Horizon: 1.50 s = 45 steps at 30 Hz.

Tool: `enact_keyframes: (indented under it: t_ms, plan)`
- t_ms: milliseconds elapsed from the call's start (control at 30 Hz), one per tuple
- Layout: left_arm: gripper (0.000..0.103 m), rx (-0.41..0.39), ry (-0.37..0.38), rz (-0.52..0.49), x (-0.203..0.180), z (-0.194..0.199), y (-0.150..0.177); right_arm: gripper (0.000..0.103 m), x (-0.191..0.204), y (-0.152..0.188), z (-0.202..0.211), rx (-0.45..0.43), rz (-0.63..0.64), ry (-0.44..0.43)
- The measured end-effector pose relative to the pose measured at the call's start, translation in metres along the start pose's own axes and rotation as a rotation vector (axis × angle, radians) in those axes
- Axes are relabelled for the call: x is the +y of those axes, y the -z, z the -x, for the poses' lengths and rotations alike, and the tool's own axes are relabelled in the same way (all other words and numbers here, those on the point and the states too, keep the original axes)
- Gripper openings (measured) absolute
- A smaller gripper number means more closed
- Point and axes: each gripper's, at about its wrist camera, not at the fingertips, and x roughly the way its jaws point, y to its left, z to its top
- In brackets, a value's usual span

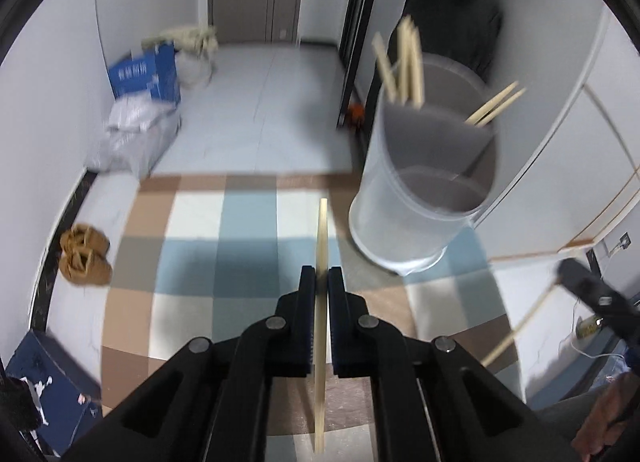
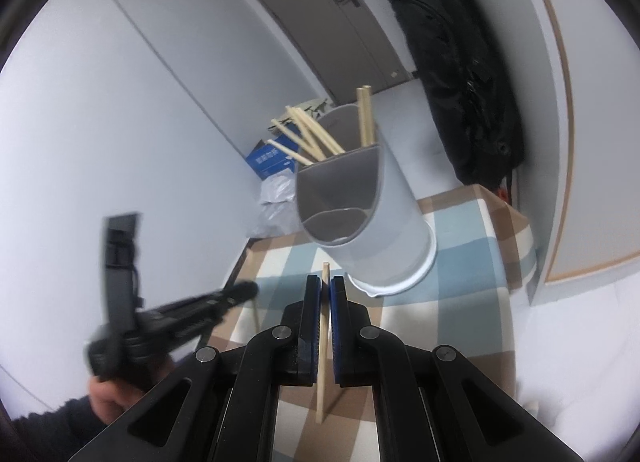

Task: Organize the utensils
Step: 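Close the left gripper on the last chopstick while the right gripper lifts its own, then carry the chopstick over the holder with the left gripper while the right gripper carries its own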

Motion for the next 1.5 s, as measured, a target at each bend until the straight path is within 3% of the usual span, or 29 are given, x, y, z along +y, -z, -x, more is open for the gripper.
enact_keyframes:
  t_ms: [133, 267, 967, 1233, 1500]
  plan:
    - [0.002, -0.083, 0.02, -0.023, -0.003, 0.017, 0.006, 0.004, 0.019, 0.004, 0.002, -0.021, 0.077, 0.005]
    - [0.002, -0.099, 0.022, -0.056, -0.005, 0.016, 0.004, 0.004, 0.037, 0.009, 0.002, -0.04, 0.143, 0.019]
    - [0.002, -0.072, 0.046, -0.064, 0.013, 0.039, -0.016, 0.004, 0.069, 0.004, 0.013, -0.097, 0.171, 0.021]
    - [0.002, -0.119, 0.094, -0.051, 0.011, 0.066, -0.062, 0.004, 0.075, -0.039, 0.037, -0.145, 0.168, 0.018]
    - [0.002, -0.213, 0.146, -0.047, -0.007, 0.086, -0.123, 0.004, 0.085, -0.117, 0.058, -0.224, 0.204, 0.048]
